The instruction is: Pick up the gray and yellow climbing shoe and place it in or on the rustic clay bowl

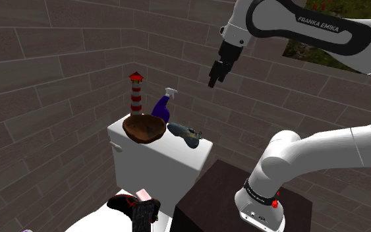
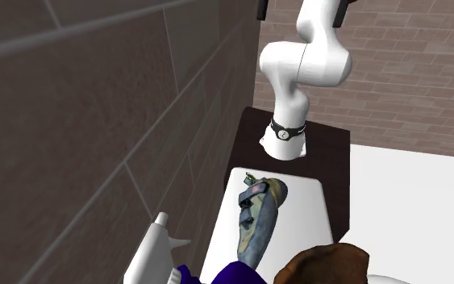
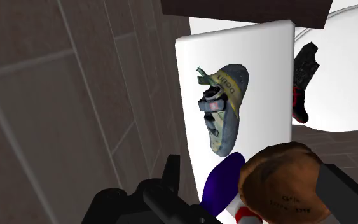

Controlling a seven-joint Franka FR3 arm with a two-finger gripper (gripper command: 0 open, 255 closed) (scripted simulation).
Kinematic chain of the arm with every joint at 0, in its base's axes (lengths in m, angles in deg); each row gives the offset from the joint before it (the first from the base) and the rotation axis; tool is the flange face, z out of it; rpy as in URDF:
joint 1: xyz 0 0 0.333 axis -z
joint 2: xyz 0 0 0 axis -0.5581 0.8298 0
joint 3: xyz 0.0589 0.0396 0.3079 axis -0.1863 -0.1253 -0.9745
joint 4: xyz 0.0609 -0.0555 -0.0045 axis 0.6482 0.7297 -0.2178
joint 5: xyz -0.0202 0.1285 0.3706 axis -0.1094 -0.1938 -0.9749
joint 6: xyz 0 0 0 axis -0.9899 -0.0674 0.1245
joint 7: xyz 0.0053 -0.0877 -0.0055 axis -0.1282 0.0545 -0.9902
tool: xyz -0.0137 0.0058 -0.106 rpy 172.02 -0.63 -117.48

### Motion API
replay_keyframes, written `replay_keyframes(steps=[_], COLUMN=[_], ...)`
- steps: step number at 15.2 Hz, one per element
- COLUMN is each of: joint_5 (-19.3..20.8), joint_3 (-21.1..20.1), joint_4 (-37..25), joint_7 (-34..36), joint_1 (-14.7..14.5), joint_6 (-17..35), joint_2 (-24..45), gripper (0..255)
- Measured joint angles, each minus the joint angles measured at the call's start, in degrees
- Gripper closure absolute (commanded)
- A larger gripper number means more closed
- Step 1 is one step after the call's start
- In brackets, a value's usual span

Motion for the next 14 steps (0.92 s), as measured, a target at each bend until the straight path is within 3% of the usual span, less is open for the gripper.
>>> replay_keyframes(steps=[3, 14], joint_5=[0.06, 0.14], joint_3=[0.07, -0.09], joint_4=[1.76, 16.63], joint_7=[-0.32, -2.39], joint_1=[-0.09, -0.97], joint_6=[2.3, 25.6], joint_2=[0.48, 8.24], gripper=[0, 0])
